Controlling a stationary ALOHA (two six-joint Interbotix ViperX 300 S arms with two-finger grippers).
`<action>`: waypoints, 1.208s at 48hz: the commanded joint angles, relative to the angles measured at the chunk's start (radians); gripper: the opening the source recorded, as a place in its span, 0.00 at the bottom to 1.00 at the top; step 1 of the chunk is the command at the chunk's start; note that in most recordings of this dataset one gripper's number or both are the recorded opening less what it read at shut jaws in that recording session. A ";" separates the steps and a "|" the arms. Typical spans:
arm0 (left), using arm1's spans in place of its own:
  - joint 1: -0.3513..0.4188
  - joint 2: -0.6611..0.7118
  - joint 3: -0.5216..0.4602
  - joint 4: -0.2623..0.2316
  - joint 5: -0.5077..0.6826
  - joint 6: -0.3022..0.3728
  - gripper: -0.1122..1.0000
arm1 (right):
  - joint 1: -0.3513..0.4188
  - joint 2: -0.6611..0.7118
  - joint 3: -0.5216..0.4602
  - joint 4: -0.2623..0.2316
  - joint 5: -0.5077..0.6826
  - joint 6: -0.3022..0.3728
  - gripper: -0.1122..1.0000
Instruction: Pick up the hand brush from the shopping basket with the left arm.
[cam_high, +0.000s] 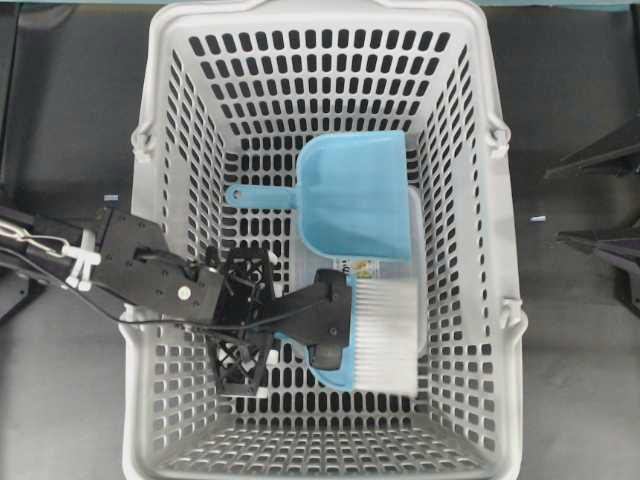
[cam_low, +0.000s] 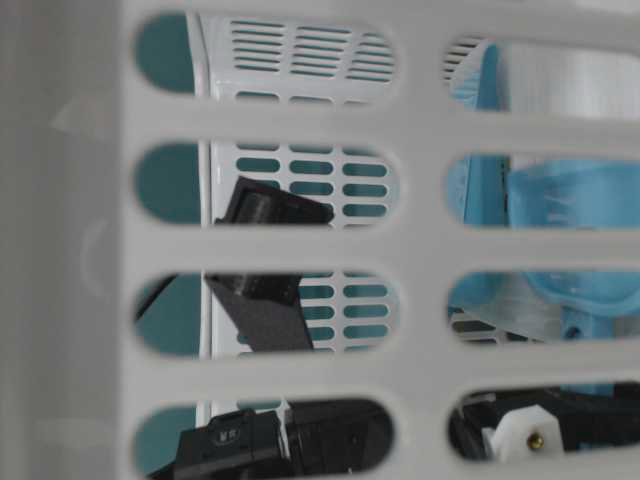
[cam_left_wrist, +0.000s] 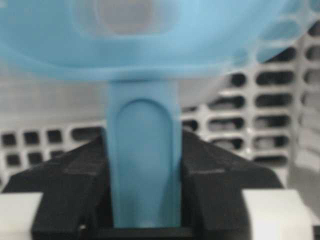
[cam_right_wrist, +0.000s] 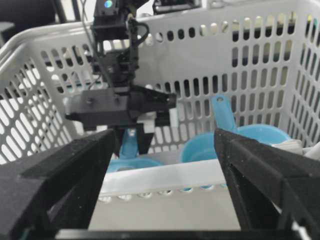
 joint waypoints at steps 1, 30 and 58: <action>-0.005 -0.023 -0.017 0.003 -0.002 0.003 0.31 | -0.002 0.005 -0.008 0.003 -0.009 0.000 0.79; 0.011 -0.267 -0.370 0.003 0.457 0.003 0.31 | -0.003 0.002 0.000 0.003 -0.017 0.000 0.79; 0.021 -0.285 -0.428 0.003 0.476 0.006 0.31 | -0.002 0.000 0.000 0.003 -0.025 0.000 0.79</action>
